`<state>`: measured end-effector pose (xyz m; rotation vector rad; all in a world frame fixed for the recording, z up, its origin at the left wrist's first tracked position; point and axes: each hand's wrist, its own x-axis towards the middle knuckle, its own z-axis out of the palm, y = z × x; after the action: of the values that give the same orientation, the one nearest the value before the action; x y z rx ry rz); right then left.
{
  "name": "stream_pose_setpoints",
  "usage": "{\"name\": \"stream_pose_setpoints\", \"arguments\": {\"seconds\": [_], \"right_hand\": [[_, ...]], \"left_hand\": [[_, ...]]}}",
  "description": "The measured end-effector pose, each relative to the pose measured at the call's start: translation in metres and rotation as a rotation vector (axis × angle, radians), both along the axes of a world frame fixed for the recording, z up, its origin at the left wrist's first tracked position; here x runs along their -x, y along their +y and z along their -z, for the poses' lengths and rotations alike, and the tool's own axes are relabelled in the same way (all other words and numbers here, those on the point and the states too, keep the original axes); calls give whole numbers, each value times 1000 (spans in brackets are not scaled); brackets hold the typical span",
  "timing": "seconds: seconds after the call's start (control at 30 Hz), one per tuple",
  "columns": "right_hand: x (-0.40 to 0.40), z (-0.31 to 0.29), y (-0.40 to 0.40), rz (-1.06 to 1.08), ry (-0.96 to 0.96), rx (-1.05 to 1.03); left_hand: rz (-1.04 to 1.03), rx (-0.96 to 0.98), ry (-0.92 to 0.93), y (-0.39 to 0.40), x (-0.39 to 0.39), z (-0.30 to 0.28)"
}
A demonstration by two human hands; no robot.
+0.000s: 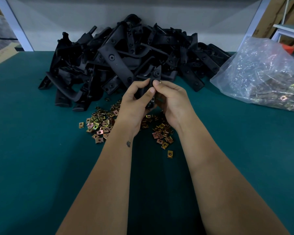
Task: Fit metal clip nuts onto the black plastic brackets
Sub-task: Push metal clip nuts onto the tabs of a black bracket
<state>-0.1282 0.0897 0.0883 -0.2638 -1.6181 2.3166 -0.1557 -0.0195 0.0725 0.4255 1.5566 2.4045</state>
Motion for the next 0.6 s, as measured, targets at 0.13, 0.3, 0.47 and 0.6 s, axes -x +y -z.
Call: {"name": "stream_pose_setpoints", "arguments": {"seconds": [0.13,0.3,0.47,0.6], "right_hand": [[4,-3,-3,68,-14,-89],[4,-4,-10,125,11,-48],[2,-2,-17,293,104,-428],[2,1,-25,362,88,-657]], "left_hand": [[-56,-14,-32,3,1,0],[-45,-172,-127,4,2,-2],[-83,-220,-128,4,2,-2],[-77,-144,-94,5,-1,-3]]}}
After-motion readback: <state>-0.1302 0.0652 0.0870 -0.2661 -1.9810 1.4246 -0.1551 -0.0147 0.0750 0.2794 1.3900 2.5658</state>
